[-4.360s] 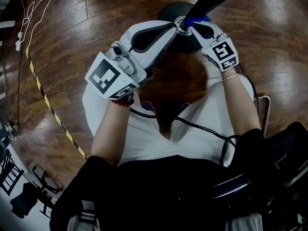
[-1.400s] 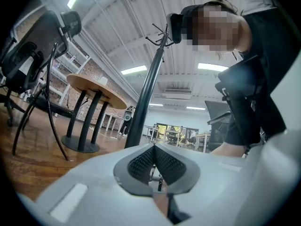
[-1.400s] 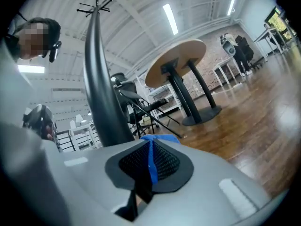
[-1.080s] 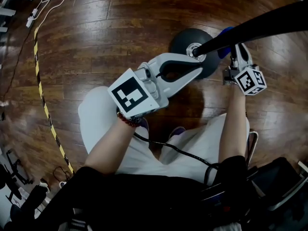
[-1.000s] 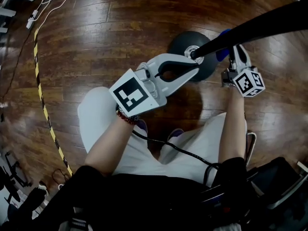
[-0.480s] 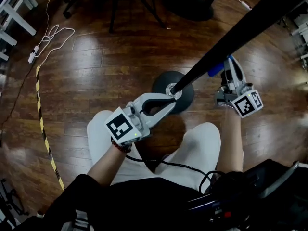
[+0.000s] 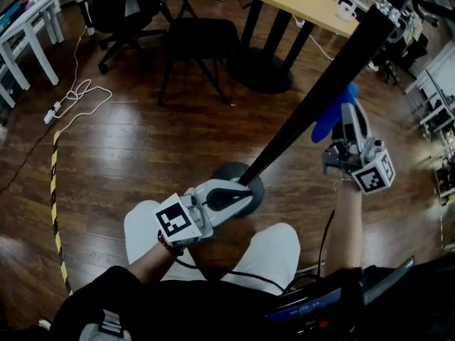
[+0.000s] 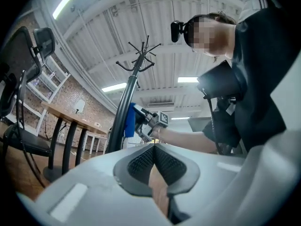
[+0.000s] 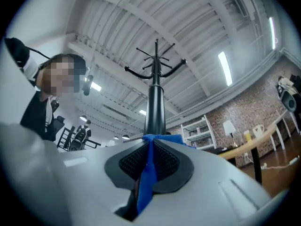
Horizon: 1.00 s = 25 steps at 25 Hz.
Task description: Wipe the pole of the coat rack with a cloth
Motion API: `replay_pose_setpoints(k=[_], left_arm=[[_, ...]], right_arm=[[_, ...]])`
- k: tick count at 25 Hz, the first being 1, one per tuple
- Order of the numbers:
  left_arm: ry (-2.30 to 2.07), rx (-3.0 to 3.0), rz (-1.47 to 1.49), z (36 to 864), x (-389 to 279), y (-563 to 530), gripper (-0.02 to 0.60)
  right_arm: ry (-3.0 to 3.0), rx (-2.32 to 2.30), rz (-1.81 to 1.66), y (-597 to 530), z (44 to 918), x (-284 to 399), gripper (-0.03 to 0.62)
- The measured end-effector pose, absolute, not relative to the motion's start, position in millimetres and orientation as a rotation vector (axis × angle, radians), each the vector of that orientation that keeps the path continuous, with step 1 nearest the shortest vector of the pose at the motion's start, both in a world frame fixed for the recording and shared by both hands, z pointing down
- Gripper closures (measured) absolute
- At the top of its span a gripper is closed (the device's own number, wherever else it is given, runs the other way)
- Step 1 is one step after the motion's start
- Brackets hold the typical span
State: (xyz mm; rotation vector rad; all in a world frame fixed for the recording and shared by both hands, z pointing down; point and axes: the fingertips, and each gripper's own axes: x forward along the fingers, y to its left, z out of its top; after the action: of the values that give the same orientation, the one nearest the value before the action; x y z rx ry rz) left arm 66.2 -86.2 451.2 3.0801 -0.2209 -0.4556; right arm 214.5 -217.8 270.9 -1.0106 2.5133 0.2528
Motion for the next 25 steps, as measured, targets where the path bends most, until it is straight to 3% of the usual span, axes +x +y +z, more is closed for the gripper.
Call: replay_pose_setpoints(k=[5,9,15,19,25], left_arm=[[-0.253,3.106,-0.541,418,72,-90,0.588],[-0.256,3.103,-0.553,416,77,-90,0.588],[-0.227,3.072,-0.502,434,86,-86,0.588],[-0.277,3.092,-0.605,411,80,-96,0.588],[-0.406,3.036,-0.559,426,61,-112,0.588]], right_arm=[[2.569,-0.973,0.601,-214,149,190,0.576],[2.635,-1.192,1.048,-204,106,158,0.576],[2.565,-1.838,1.498,-219,119,127,0.576],[2.500,-1.982,1.483,-225,125,115,0.576],[2.614,-2.078,1.437,-228,218,117,0.576]])
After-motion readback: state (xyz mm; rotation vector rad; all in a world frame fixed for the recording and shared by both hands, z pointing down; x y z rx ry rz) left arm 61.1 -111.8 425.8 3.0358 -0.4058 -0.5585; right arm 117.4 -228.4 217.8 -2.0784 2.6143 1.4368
